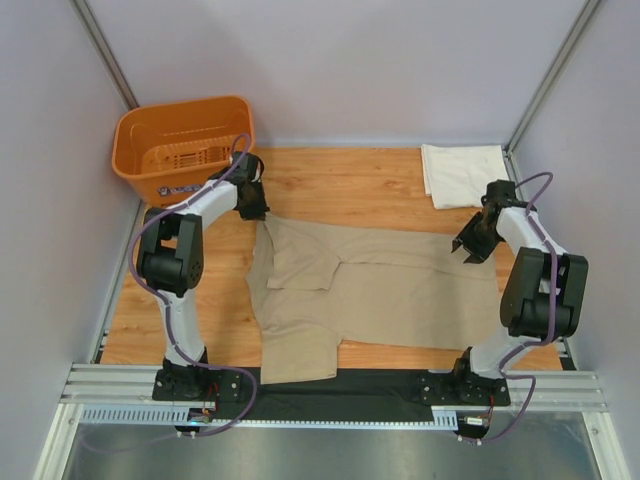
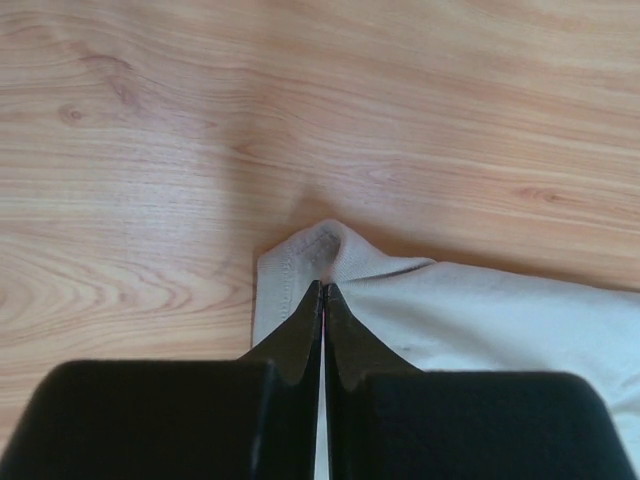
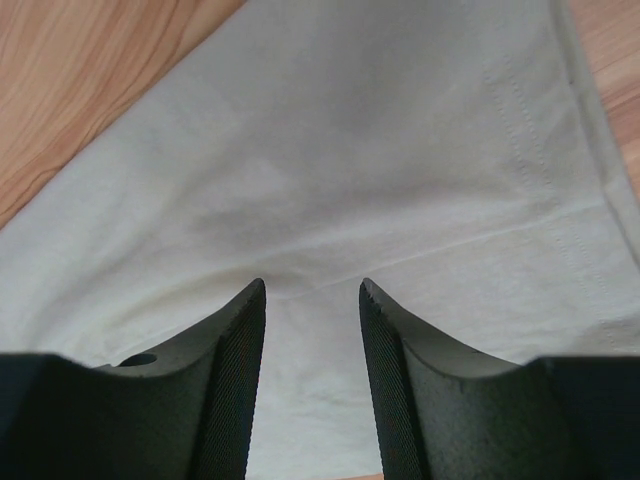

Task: Fold and stack the t-shirts
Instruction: Fold the tshirt

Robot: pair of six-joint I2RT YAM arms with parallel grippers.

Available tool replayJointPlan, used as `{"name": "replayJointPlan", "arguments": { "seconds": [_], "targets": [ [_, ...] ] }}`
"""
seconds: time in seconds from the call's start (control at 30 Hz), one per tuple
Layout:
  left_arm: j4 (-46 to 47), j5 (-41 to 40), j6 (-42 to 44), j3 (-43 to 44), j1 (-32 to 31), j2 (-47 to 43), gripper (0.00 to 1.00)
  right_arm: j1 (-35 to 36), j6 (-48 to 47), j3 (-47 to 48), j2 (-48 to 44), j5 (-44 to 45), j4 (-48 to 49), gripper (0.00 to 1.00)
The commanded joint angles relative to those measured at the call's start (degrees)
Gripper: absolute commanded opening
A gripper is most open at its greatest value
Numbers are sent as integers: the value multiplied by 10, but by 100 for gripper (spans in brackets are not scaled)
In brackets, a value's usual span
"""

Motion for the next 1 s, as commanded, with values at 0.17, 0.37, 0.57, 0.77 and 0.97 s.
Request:
{"name": "replayJointPlan", "arguments": {
  "seconds": [0.17, 0.37, 0.57, 0.77, 0.97],
  "targets": [
    [10, -46, 20, 20, 9, -9, 26, -20, -6, 83, 55, 74, 10, 44],
    [-7, -35, 12, -13, 8, -75, 42, -27, -11, 118, 87, 117, 12, 44],
    [6, 12, 2, -88, -9, -150, 35, -39, -19, 147, 131, 146, 8, 44],
    [47, 46, -26, -160, -41, -206, 26, -43, -41, 161, 174, 158, 33, 44],
    [73, 54, -31, -180, -60, -190, 26, -44, -48, 182, 223, 167, 38, 44]
  ]
}}
